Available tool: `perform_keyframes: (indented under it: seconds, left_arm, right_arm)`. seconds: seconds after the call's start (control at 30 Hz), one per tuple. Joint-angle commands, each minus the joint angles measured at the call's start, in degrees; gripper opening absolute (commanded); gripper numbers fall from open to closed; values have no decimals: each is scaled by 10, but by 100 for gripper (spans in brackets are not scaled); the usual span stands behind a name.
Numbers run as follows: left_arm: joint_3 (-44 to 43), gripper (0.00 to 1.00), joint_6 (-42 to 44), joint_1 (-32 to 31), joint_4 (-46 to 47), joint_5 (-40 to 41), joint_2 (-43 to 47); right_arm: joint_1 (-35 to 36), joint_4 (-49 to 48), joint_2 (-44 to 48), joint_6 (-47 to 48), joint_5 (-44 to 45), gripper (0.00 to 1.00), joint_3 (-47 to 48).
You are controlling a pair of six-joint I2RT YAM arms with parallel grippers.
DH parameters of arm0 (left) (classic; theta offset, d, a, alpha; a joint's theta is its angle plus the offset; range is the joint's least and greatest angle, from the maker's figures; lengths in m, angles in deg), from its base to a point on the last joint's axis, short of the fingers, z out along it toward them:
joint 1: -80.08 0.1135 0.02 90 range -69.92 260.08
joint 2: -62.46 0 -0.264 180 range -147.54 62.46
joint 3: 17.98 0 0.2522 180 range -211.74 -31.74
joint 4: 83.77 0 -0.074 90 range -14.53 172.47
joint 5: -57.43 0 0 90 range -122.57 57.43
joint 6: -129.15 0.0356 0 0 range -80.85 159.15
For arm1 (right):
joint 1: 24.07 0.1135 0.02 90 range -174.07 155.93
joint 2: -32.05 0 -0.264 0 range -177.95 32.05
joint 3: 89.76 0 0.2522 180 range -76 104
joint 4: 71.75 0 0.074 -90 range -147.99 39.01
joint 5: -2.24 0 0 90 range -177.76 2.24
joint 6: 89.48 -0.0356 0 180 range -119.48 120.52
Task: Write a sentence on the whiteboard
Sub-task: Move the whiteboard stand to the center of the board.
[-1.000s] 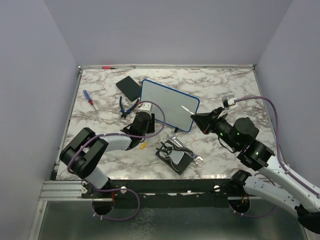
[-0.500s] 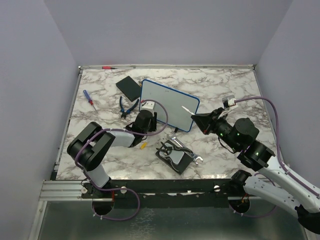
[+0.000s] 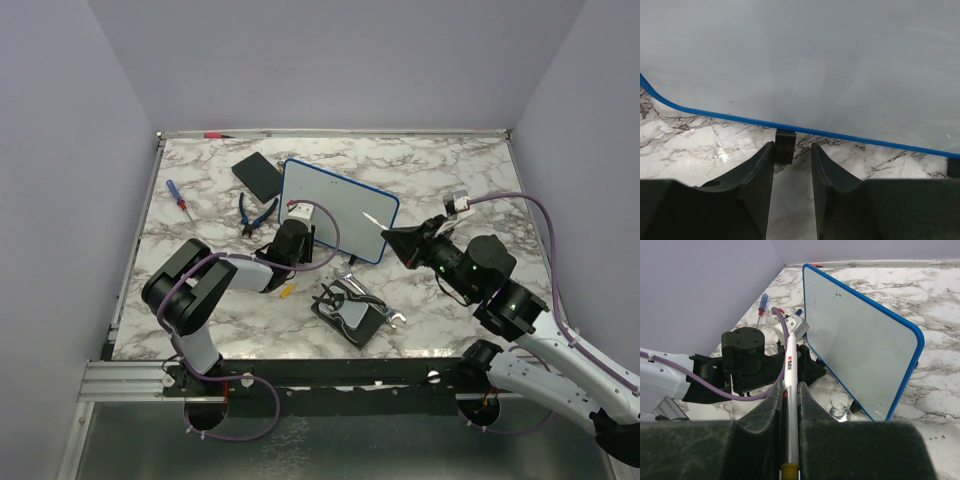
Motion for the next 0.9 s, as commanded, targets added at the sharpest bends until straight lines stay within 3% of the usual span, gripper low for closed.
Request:
perform_keyframes:
  seconds: [0.0,0.33,0.5,0.87]
  left_arm:
    - [-8,34,16,3,5,14,-14]
    - [4,24,-2,-3,5,7,-7]
    - [9,13,-9,-15,4,16,-4]
    - [3,9,-54,-71,-17,65,-3]
  right_arm:
    - [-1,11,-1,-5,12,0,-6]
    - [-1,8,-4,-10,14,0,-9]
    - [-1,5,-11,-13,11,0,-10]
    - [-1,6,-9,-15,12,0,-14]
